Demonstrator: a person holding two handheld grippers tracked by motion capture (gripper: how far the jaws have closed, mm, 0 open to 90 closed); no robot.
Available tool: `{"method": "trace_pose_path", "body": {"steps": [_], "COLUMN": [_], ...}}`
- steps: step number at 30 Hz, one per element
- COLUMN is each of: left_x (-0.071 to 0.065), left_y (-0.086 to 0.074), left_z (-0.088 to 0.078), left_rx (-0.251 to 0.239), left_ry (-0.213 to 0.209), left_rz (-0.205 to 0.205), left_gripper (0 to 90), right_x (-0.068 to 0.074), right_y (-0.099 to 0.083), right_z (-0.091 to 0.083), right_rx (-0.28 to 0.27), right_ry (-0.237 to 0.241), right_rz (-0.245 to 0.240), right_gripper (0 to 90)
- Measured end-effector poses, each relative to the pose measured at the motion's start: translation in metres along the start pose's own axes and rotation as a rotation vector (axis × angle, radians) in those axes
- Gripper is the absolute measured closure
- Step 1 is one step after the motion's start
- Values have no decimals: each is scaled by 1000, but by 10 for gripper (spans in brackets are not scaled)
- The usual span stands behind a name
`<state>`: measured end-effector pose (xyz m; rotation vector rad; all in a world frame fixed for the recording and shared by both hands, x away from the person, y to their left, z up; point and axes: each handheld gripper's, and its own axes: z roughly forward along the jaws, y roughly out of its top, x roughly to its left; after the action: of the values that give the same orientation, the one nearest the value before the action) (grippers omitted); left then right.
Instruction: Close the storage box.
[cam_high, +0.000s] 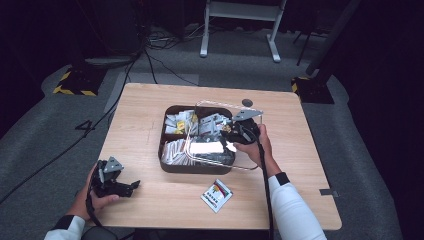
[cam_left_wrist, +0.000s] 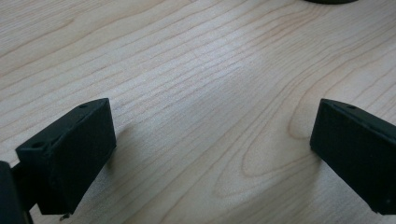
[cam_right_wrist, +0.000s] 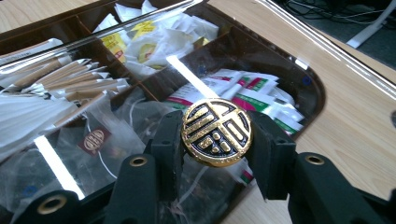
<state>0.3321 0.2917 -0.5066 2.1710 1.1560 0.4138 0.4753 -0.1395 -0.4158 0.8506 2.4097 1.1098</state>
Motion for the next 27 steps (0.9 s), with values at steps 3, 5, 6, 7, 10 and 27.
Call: {"method": "trace_pose_path", "body": {"steps": [3, 5, 6, 7, 10, 27], "left_x": [0, 0, 0, 0, 0, 0], "left_y": [0, 0, 0, 0, 0, 0], "left_z": [0, 0, 0, 0, 0, 0], "left_rx": [1, 0, 0, 1, 0, 0], "left_ry": [1, 0, -1, 1, 0, 1], "left_rz": [-1, -1, -1, -1, -1, -1], "left_gripper": [4, 4, 5, 4, 5, 5], "right_x": [3, 4, 5, 5, 11, 24], "right_y": [5, 6, 8, 9, 14, 32], "right_z": [5, 7, 9, 11, 21, 54], "right_rx": [3, 4, 5, 7, 18, 49], "right_ry": [8, 9, 13, 17, 23, 49], "right_rz": [-7, -7, -11, -16, -31, -64], "right_gripper": [589, 589, 589, 589, 589, 589]}}
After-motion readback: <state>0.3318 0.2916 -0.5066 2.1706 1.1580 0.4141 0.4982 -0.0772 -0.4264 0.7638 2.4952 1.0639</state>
